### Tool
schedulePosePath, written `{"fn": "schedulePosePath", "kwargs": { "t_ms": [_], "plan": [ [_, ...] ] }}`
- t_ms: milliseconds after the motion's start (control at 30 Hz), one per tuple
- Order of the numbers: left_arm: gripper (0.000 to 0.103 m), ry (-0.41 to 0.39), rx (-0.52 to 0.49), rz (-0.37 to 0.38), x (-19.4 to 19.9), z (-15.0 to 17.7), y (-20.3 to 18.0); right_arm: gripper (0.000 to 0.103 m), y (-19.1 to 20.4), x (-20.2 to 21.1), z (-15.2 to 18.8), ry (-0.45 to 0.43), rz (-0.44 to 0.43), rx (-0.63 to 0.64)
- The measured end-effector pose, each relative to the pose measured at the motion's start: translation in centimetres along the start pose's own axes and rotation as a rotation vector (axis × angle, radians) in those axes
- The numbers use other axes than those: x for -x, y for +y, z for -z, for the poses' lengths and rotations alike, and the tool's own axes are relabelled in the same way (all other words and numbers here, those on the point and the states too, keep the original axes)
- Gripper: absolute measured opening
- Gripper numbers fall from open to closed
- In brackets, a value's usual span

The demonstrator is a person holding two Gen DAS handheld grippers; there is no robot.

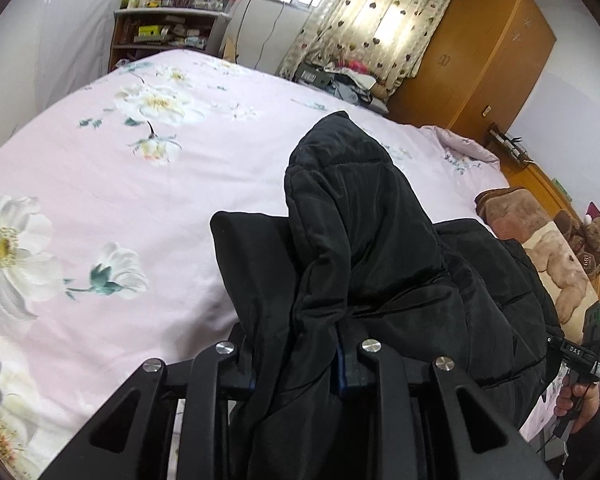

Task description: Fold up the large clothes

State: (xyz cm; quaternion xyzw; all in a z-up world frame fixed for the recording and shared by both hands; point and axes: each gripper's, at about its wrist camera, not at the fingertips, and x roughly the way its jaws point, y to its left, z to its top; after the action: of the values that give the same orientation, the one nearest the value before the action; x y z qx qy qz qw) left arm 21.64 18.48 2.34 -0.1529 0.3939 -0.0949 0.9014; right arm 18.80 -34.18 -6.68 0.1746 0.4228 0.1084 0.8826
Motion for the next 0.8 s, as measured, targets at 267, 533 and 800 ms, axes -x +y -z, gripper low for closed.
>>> {"fn": "schedulePosePath", "kwargs": {
  "t_ms": [267,533,800],
  "plan": [
    [0.027,-0.053,-0.008,-0.013,2.2,-2.3,0.9,0.026,2.1,-0.4,-1.2,-0.019,-0.028,0.041],
    [0.027,-0.109,0.004,-0.029,2.8,-5.9,2.3,0.026,5.6,-1.9,-4.7,-0.054,-0.055,0.096],
    [0.027,-0.150,0.018,0.033,5.2,-3.6,2.5,0.026,5.2,-0.1,-3.5,-0.083,-0.091,0.108]
  ]
}}
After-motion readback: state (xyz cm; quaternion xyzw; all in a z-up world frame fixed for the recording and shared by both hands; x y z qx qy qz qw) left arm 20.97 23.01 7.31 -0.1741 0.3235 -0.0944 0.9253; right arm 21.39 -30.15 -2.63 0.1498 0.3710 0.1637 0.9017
